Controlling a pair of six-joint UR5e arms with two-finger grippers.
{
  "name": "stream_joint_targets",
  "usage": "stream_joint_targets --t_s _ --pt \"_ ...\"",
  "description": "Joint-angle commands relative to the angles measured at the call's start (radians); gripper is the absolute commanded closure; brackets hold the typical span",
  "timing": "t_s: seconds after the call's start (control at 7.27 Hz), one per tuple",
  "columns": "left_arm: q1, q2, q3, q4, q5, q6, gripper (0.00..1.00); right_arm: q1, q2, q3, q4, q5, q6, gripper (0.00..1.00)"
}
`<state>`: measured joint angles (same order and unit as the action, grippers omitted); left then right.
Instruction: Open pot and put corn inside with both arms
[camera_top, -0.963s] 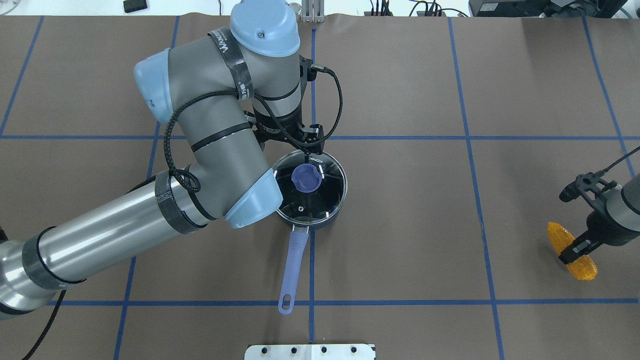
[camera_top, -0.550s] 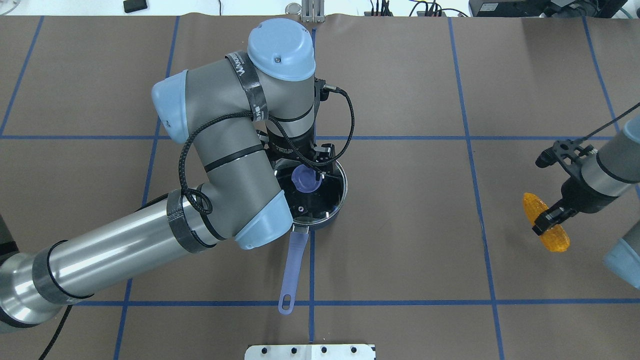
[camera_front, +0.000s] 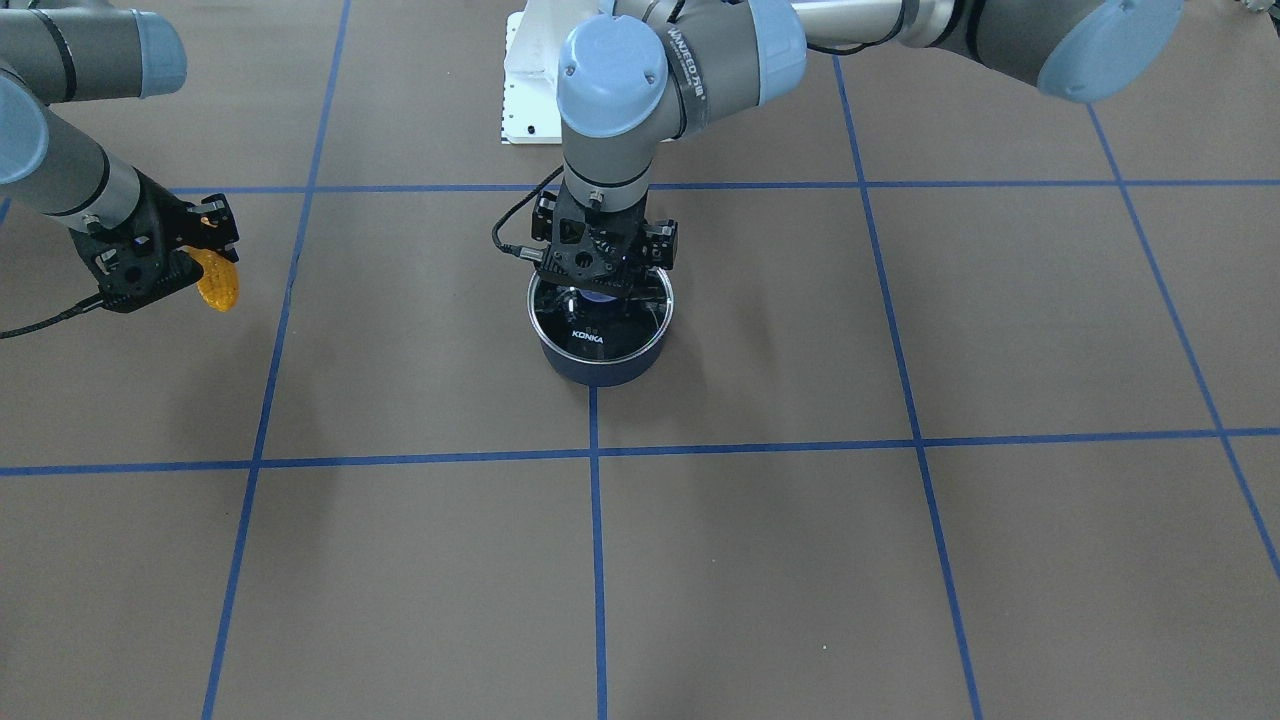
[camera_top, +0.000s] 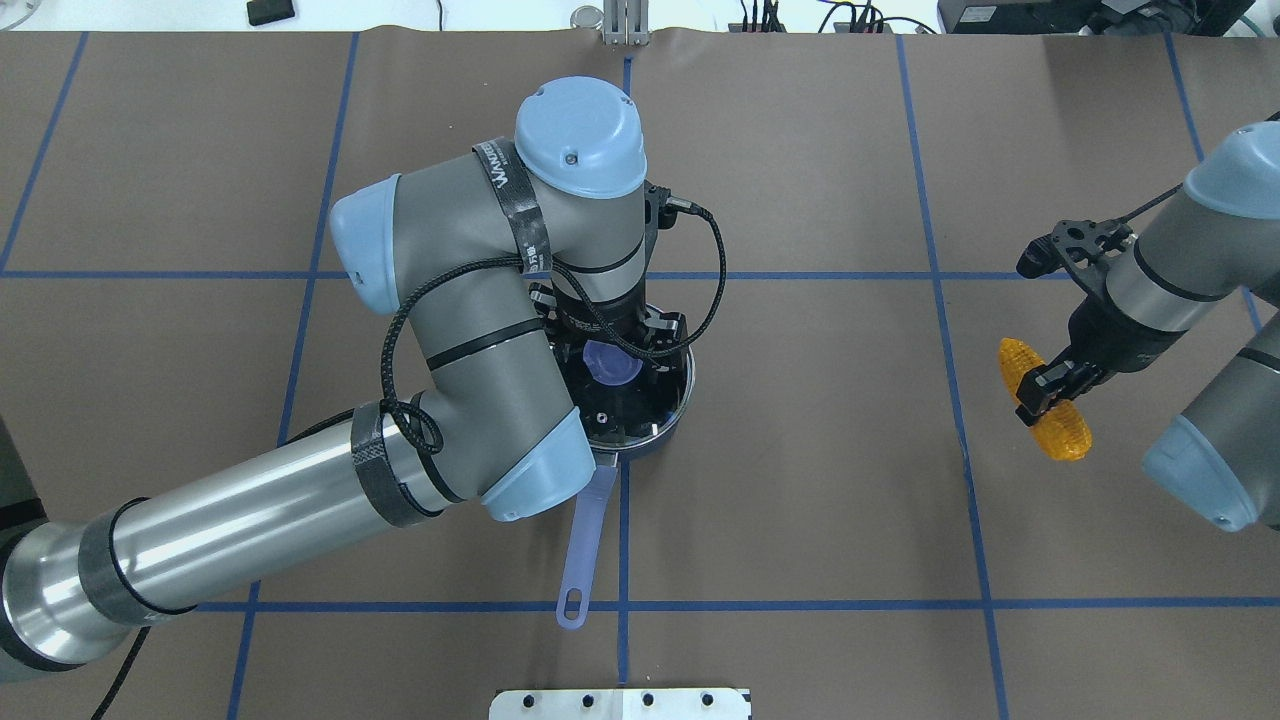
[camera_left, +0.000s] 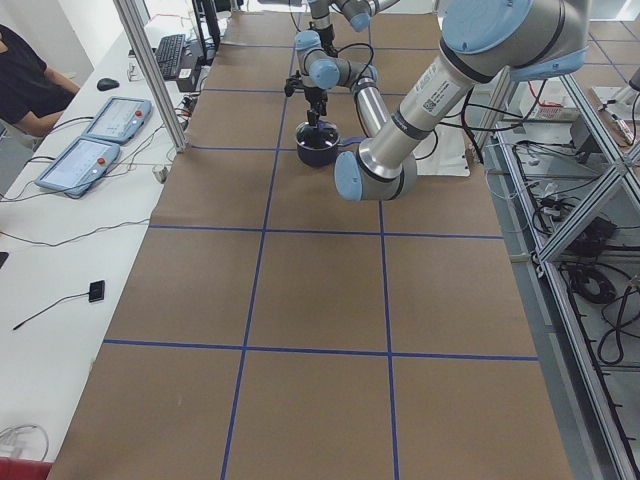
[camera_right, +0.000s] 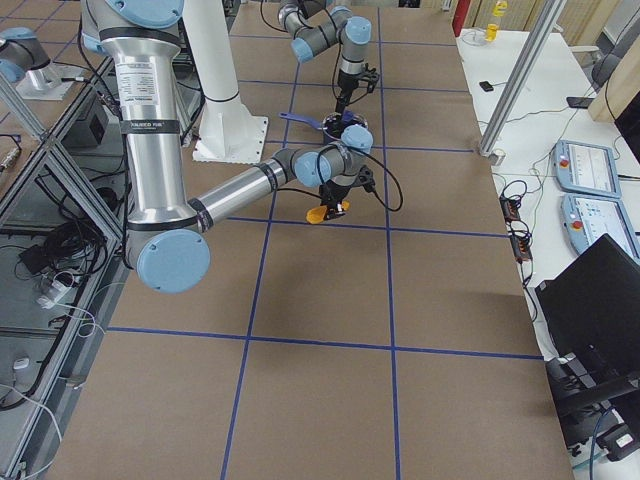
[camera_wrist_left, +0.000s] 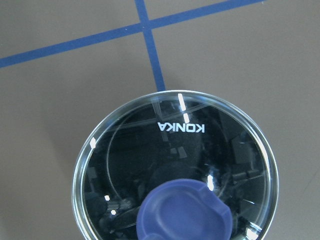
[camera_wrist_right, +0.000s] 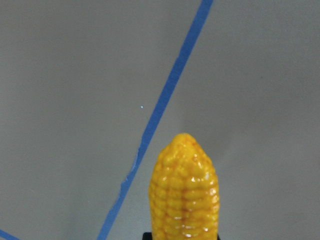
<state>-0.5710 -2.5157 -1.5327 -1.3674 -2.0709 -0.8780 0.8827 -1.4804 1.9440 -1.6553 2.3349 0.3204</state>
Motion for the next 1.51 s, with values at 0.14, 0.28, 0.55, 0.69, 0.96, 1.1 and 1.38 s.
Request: stream_joint_targets --t_s 0.14,0.28,0.55,0.69,0.96,1.1,1.38 --pt "0.000 0.000 0.040 -0.055 0.000 -0.003 0.03 -0.001 0.011 0.009 -0.008 0.000 0.000 0.71" --pt "0.000 -0.002 0.040 -0.055 0.000 -0.003 0.13 -0.001 0.011 0.009 -0.008 0.000 0.000 0.71" --pt "-0.001 0.000 0.040 -0.055 0.003 0.002 0.26 -0.001 0.011 0.009 -0.006 0.000 0.000 0.70" --pt "-0.001 0.000 0.039 -0.055 0.011 0.004 0.31 -0.001 0.014 0.012 -0.008 0.000 0.002 0.70" --pt "-0.012 0.000 0.026 -0.053 0.012 0.010 0.32 -0.001 0.035 0.016 -0.008 0.001 0.009 0.70" --pt "-0.030 0.001 0.002 -0.047 0.008 0.013 0.32 -0.002 0.052 0.018 -0.012 0.006 0.014 0.70" --pt "-0.050 0.006 -0.014 -0.044 0.005 0.014 0.32 -0.007 0.150 0.020 -0.097 0.029 0.025 0.70"
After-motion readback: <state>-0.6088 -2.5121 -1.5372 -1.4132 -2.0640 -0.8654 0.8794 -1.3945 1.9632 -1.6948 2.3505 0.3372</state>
